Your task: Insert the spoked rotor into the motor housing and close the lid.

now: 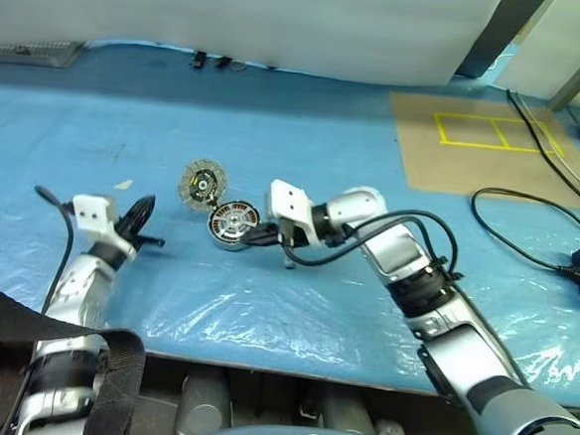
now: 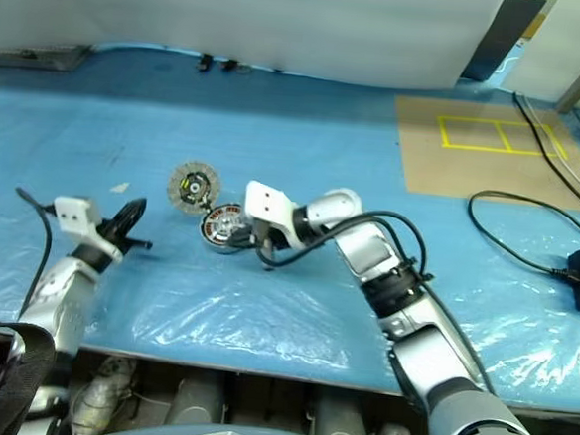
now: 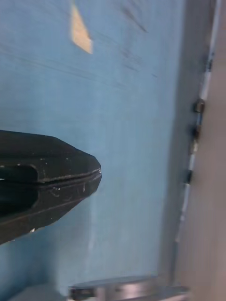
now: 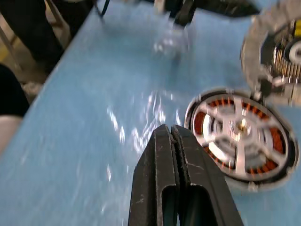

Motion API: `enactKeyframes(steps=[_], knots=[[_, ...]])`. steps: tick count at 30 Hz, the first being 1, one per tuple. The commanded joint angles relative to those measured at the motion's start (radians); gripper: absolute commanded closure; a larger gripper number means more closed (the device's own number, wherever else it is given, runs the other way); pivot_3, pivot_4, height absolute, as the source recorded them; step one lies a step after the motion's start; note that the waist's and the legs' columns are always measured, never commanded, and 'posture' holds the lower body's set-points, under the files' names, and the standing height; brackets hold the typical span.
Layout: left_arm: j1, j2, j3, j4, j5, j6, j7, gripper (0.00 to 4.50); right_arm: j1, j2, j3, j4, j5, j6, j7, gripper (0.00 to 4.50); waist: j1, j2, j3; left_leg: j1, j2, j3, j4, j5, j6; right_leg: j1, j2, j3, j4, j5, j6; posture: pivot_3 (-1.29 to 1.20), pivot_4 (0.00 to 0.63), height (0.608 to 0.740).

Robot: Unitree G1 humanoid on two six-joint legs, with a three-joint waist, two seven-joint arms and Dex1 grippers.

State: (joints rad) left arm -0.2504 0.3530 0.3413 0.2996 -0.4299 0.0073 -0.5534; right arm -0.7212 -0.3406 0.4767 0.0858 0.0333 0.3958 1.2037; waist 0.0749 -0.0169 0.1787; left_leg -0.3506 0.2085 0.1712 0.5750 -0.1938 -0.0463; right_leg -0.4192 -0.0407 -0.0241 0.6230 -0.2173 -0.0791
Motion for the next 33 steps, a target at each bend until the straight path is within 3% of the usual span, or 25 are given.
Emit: enactKeyframes(steps=[1, 9, 17, 20, 28, 33], knots=[[-0.092, 0.020, -0.016, 0.097, -0.004, -0.023, -0.071, 4.50, 0.020, -0.021, 0.002, -0.119, 0.025, 0.038, 0.012, 4.48, -0.007, 0.000, 0.000, 0.000, 0.000, 0.000, 0.000, 0.000, 0.000, 0.000, 0.000, 0.000, 0.000, 0.000, 0.000, 0.00, 0.150, 0.740], [-0.298, 0.024, -0.091, 0.326, 0.012, 0.017, -0.252, 4.50, 0.049, -0.047, -0.035, -0.197, 0.047, 0.144, -0.047, 4.48, -0.004, 0.000, 0.000, -0.002, -0.001, 0.000, -0.002, 0.000, 0.000, -0.003, 0.000, 0.000, 0.000, 0.000, 0.000, 0.00, 0.150, 0.740], [-0.410, 0.013, -0.112, 0.334, -0.053, 0.132, -0.447, 4.50, 0.061, -0.102, -0.038, -0.216, 0.061, 0.161, -0.057, 4.48, 0.009, -0.001, 0.000, -0.003, -0.001, 0.000, -0.002, 0.000, 0.000, -0.003, -0.001, 0.000, 0.000, 0.000, 0.000, 0.00, 0.150, 0.740], [-0.411, 0.006, -0.136, 0.278, -0.072, 0.186, -0.509, 4.50, 0.053, -0.104, -0.089, -0.233, 0.121, 0.218, -0.058, 4.48, 0.009, 0.000, 0.000, -0.003, -0.001, 0.000, -0.002, 0.000, 0.000, -0.003, -0.001, 0.000, 0.000, 0.000, 0.000, 0.00, 0.150, 0.740], [-0.314, 0.039, -0.342, 0.125, 0.092, 0.171, -0.565, 4.50, 0.034, -0.088, -0.185, -0.247, 0.224, 0.303, -0.098, 4.48, 0.018, 0.000, 0.000, -0.003, -0.001, 0.000, -0.003, 0.000, 0.000, -0.003, -0.001, 0.000, -0.001, 0.000, 0.000, 0.00, 0.150, 0.740], [-0.247, 0.070, -0.410, 0.066, 0.186, 0.139, -0.524, 4.50, -0.003, 0.011, -0.240, -0.178, 0.218, 0.232, -0.234, 4.48, 0.014, 0.000, 0.001, -0.002, -0.001, 0.000, -0.003, 0.000, 0.000, -0.003, -0.001, 0.000, -0.001, 0.000, 0.000, 0.00, 0.150, 0.740]])
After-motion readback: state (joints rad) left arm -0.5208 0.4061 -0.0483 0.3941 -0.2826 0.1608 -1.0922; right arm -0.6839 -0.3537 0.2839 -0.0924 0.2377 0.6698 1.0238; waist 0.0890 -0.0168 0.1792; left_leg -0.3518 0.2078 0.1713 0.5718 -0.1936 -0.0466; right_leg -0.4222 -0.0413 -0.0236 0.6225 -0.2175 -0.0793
